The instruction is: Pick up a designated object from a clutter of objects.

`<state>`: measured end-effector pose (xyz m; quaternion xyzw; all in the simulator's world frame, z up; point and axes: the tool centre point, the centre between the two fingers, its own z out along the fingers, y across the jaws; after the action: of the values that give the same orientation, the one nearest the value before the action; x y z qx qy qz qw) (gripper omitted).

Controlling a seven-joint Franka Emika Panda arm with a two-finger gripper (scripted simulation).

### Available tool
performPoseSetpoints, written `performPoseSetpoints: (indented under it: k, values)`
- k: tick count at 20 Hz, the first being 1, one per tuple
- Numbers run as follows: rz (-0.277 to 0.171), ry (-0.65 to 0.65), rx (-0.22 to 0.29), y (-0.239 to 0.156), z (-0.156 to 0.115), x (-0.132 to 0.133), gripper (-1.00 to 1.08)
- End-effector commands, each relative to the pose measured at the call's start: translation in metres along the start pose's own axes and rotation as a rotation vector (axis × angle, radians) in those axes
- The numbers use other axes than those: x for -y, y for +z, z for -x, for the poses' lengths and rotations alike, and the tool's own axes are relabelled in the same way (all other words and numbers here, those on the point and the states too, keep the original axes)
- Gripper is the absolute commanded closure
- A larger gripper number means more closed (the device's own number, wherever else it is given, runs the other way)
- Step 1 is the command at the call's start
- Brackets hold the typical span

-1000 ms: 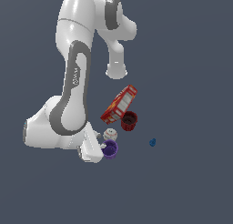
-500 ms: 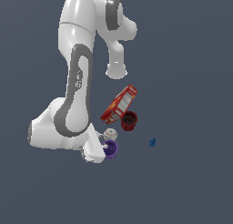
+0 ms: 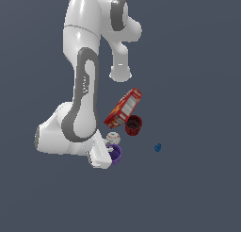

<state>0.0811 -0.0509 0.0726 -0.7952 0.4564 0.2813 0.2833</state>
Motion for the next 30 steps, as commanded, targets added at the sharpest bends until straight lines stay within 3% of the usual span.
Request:
performPoseSetpoints:
  k: [1,15,30]
  values:
    - [0.003,0.002,0.004,0.003,-0.001,-0.001,1.08]
    - [0.0,0.001,0.0,-0.026,0.013,-0.006,1.08]
    - [0.002,0.005,0.0,-0.166,0.082,-0.037,1.08]
